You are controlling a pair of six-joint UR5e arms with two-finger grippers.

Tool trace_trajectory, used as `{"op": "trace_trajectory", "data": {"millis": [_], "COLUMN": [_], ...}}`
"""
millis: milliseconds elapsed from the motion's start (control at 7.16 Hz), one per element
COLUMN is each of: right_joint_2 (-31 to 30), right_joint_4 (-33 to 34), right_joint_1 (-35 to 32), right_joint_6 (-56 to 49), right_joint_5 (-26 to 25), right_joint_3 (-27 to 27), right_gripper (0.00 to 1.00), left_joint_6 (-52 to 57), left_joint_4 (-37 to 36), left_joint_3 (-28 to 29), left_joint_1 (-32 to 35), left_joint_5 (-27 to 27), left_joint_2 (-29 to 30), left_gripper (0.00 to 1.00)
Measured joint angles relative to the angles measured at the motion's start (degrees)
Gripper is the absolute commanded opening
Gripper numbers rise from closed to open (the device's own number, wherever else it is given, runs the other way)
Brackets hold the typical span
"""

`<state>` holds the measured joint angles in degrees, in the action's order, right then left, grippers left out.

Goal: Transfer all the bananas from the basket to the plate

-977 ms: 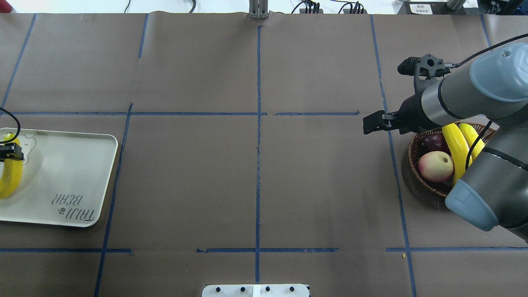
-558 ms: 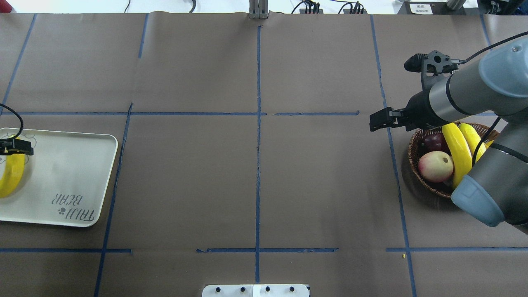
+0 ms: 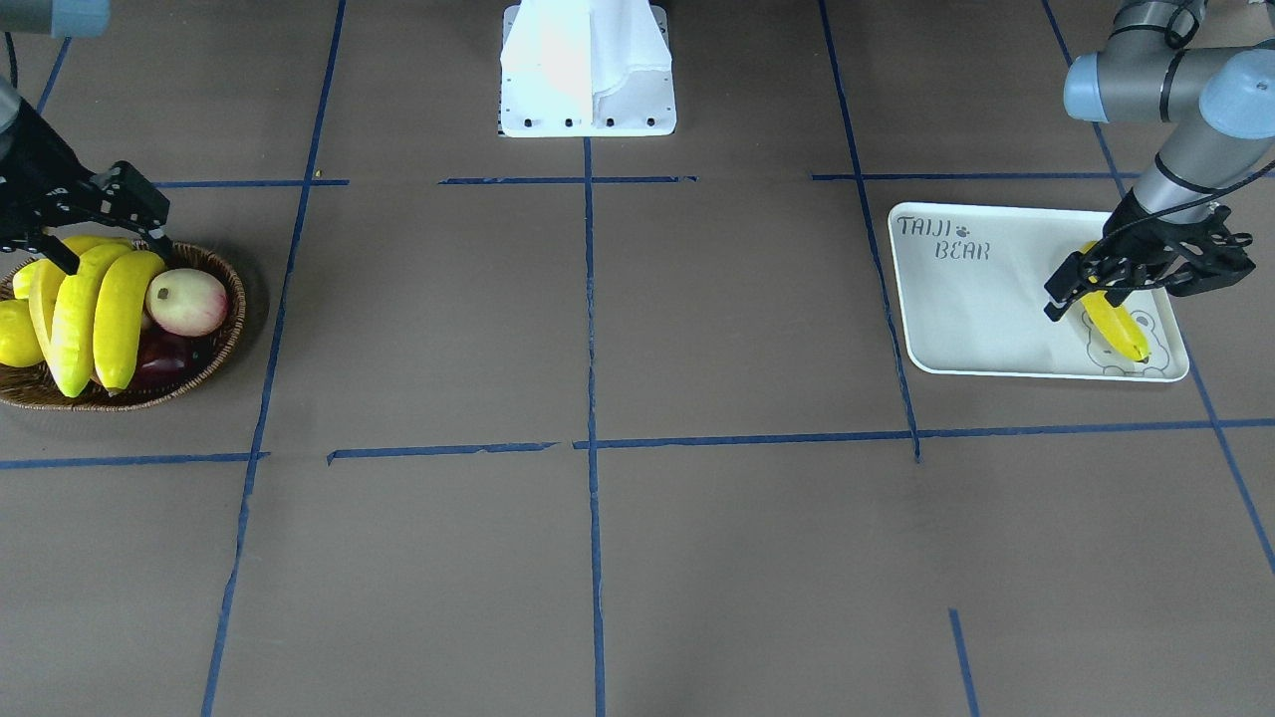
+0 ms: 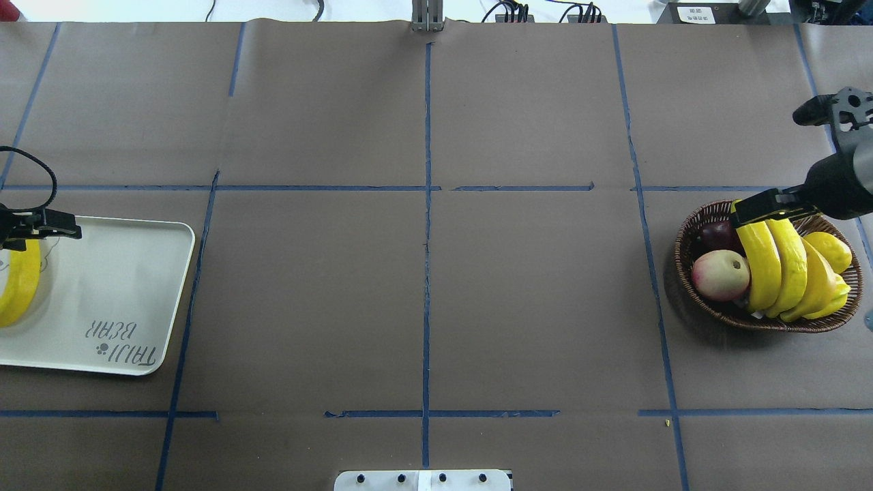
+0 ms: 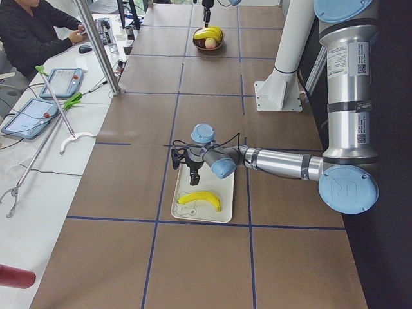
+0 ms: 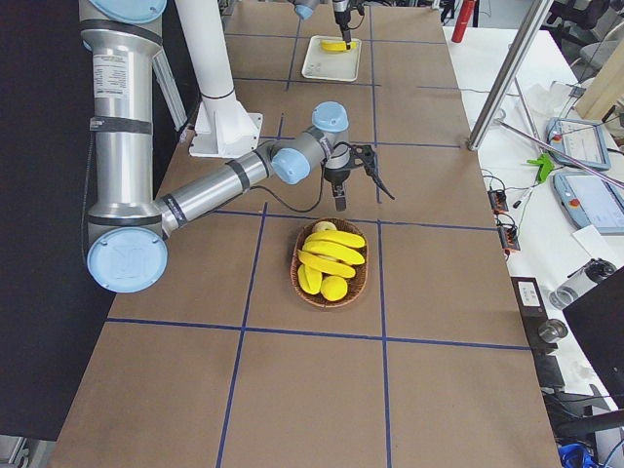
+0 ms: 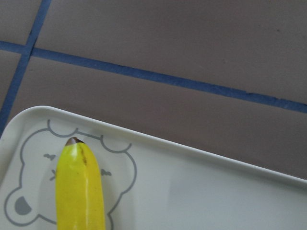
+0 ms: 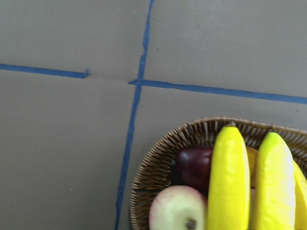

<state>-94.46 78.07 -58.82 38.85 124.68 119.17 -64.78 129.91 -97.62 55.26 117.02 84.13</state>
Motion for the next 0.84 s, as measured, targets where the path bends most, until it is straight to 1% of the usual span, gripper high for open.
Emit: {"op": "trace_trajectory", "data": {"millis": [140, 279, 419, 558, 838], "right_joint_2": [-2.0, -3.1, -3.9, -4.5, -4.7], "right_joint_4": [-0.2, -0.2, -0.2, -0.2, -0.2], "right_joint_1": [-0.8, -1.1, -1.1, -1.1, -0.7], "right_joint_6": [-0.9, -1.3, -1.5, -1.8, -2.7], "right_joint_5": [-0.1, -0.6, -0.9, -1.0, -1.0], "right_joint_3": [-0.2, -0.7, -1.3, -2.2, -4.3], "right_gripper": [0.8, 0.69, 0.61, 0.59, 0.6], "left_joint_6": [-2.2, -4.3, -5.6, -6.2, -6.6], "left_joint_4": [0.0, 0.1, 0.1, 0.1, 0.1], "left_joint_3": [-0.3, -0.5, -0.7, -0.6, -0.4], "left_joint_1": [-0.1, -0.1, -0.2, -0.2, -0.3], "left_joint_5": [0.5, 0.7, 0.8, 0.8, 0.9], "left_joint_2": [0.8, 1.5, 2.1, 2.5, 3.4], "left_gripper": [1.0, 1.0, 1.0, 1.0, 1.0]}}
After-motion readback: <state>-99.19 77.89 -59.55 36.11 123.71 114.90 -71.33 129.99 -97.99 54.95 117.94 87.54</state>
